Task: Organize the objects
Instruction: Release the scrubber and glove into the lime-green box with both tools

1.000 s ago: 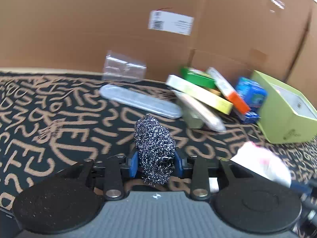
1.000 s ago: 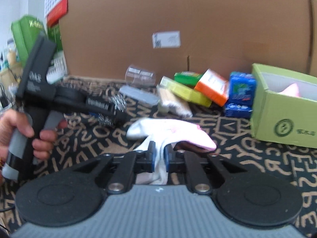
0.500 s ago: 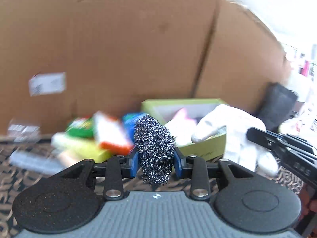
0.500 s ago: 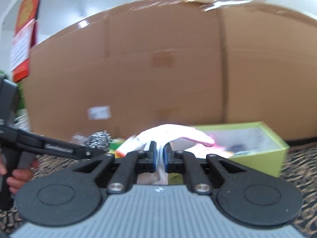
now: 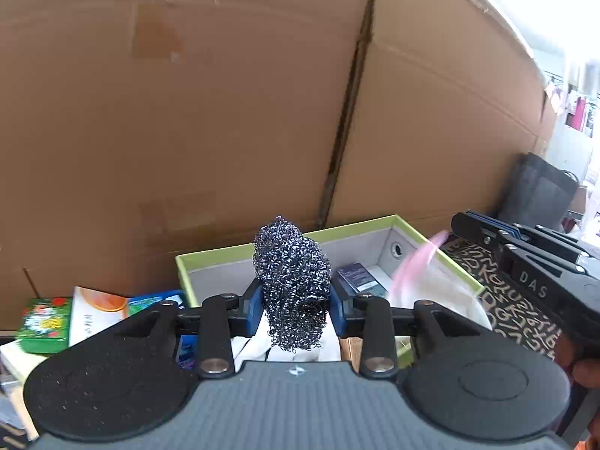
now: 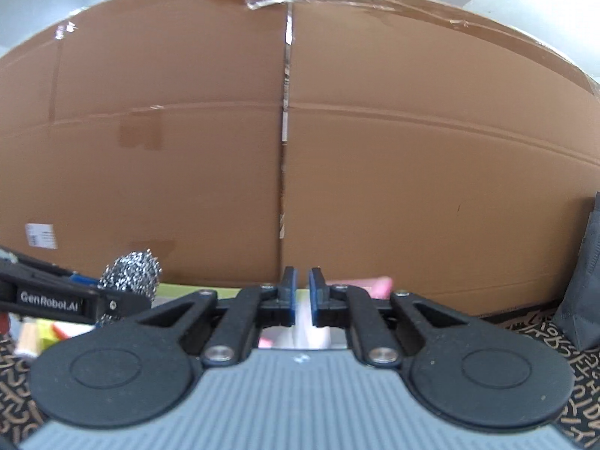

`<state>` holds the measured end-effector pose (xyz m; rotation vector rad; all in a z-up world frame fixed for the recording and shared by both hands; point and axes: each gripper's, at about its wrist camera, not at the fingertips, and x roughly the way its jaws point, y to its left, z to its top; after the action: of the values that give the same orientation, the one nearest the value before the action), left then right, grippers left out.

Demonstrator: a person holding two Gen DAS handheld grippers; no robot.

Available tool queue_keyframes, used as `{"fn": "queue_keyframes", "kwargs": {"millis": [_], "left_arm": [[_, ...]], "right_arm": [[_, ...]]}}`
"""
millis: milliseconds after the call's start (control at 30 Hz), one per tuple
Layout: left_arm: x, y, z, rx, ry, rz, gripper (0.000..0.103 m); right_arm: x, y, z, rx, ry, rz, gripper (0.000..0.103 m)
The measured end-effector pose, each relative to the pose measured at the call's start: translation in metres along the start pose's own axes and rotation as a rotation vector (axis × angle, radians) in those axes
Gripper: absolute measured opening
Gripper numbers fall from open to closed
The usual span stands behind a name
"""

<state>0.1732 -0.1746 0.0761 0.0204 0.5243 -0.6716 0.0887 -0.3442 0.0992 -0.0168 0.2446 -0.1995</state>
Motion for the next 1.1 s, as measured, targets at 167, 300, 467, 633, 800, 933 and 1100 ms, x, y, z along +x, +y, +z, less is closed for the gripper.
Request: {"fn": "queue_keyframes", "kwargs": {"millis": [167,300,467,633,800,933,1100], "left_arm": [[0.024,0.007,-0.009,-0.029,0.01,0.042,0.058],[0.019,0.022,-0.021,-0.094,-0.015,0.032,0.089],[0.001,0.017,-0.029,-0.086,-0.014,0.015,0.09],[-0.019,0.013,-0.04,-0.085,-0.001,0.003,0.09],[-0.055,0.023,-0.051,-0.077,-0.065,0.02,0.09],[-0.078,0.026,-0.055,-0.084,-0.101,0.029,0.09],[-0.094,0.032,-0.061,-0.11,-0.115,0.027,0.092]], "right_arm": [[0.023,-0.001,-0.014,-0.059,0.079,-0.022,0.008],[-0.008,-0.014,-0.036,0.008,0.068,-0.034,0.06],[-0.038,-0.013,-0.06,0.074,0.099,0.041,0.061],[-0.016,-0.004,-0.061,0.064,0.157,0.087,0.029],[-0.011,0.01,-0.047,-0.005,0.107,0.081,0.013],[0.007,0.024,-0.022,-0.043,0.039,0.072,0.013],[0.055,0.03,-0.009,-0.1,0.113,0.094,0.022]]}}
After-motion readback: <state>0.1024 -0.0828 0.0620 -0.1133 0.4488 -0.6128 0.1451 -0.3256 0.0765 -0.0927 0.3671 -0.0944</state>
